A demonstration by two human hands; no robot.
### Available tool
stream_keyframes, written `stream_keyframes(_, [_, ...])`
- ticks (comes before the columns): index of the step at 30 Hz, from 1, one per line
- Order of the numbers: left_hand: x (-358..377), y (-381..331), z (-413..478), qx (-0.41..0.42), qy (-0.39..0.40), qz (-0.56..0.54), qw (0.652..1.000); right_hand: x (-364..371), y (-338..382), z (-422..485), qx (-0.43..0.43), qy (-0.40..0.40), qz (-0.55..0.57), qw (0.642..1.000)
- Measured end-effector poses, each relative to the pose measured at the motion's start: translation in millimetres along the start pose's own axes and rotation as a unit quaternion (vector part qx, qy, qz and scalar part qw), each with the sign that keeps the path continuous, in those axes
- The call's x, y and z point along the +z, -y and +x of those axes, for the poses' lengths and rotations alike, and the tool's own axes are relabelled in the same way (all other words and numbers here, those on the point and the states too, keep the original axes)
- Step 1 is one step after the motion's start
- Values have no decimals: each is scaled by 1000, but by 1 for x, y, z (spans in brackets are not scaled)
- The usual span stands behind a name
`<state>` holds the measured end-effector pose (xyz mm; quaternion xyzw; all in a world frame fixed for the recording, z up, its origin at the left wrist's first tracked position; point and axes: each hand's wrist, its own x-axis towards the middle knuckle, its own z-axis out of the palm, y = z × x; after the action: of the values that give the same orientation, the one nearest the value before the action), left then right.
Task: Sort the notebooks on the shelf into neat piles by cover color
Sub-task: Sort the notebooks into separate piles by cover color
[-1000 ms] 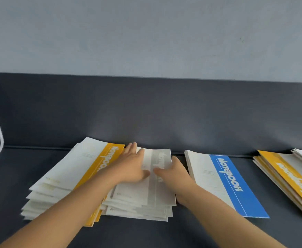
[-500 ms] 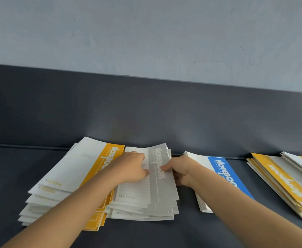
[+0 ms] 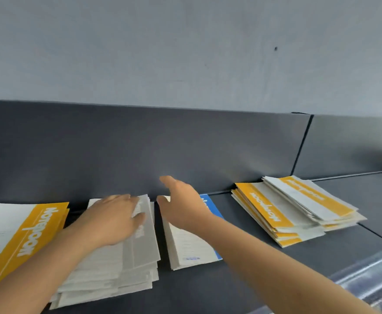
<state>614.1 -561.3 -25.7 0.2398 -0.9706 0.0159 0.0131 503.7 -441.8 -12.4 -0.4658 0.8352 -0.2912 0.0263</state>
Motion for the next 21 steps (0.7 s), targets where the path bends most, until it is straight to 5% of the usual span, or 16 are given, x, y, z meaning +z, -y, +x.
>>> stream_keyframes(6, [-22, -131, 32, 19, -70, -63, 995, -101, -156, -6, 101, 11, -190, 977])
stream_keyframes(11, [-6, -250, 85, 16, -40, -273, 961, -167, -282, -32, 230, 96, -297, 922])
stream_keyframes(16, [10, -342, 147, -92, 12, -412, 907, -181, -323, -45, 170, 128, -198, 957])
stream_keyframes(21, [17, -355, 160, -139, -111, -444, 878, -179, -325, -45, 90, 152, -124, 976])
